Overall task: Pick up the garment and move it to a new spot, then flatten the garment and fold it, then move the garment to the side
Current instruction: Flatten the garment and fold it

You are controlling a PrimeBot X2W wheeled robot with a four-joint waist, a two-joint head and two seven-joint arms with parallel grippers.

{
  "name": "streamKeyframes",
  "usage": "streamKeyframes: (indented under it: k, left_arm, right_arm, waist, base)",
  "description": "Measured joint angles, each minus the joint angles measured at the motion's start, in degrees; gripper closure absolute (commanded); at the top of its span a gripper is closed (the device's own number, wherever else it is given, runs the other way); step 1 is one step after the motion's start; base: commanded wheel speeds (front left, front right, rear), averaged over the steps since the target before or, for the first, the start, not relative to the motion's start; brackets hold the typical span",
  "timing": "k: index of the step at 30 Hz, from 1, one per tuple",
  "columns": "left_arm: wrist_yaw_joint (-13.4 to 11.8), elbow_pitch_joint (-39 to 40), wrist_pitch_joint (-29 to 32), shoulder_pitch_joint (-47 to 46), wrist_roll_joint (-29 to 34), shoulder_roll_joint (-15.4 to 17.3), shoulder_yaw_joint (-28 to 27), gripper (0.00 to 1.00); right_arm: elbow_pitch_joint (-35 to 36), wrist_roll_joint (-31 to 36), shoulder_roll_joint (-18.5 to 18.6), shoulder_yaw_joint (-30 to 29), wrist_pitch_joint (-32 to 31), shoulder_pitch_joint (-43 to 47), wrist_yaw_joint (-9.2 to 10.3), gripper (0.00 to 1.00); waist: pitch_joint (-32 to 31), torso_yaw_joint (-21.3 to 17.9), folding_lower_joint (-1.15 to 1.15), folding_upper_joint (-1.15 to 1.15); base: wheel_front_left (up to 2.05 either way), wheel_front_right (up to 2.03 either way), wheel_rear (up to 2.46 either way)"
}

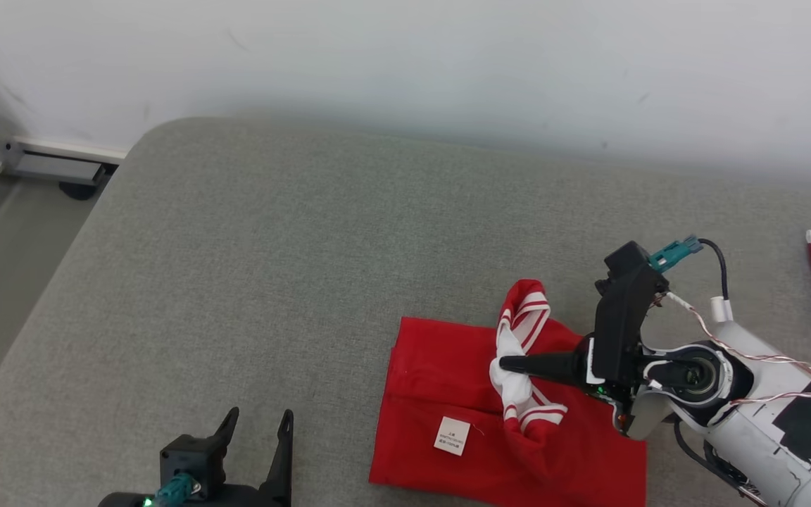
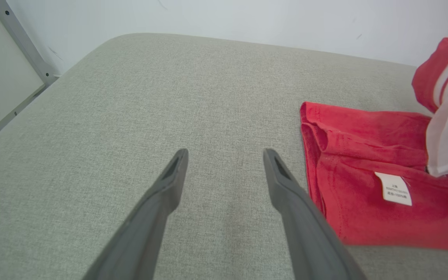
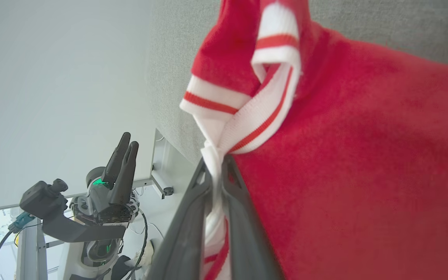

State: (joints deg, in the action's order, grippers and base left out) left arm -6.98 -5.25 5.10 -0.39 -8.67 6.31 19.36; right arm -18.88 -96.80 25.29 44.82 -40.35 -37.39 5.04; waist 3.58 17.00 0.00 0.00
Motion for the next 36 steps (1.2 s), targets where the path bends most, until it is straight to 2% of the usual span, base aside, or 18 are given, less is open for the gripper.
streamKeyframes:
  k: [21, 36]
  left_arm:
    - [0.01, -2.74, -0.59, -2.59, -0.32, -1.23, 1.25, 0.00]
    - [0.01, -4.36, -1.18, -3.49, -0.37, -1.98, 1.94, 0.00]
  right_arm:
    - [-5.56, 0.35, -5.82, 1.23, 1.54, -2.15, 0.86, 1.00]
    - [-9.10, 0.96, -8.03, 1.34, 3.09, -3.29, -0.02, 1.00]
  waist:
    - [2.20, 3.23, -0.01, 0.00]
    - [2.26, 4.66, 0.00, 0.00]
  base:
    - [0.00, 0.00, 0.00]
    - [0.00, 0.00, 0.00]
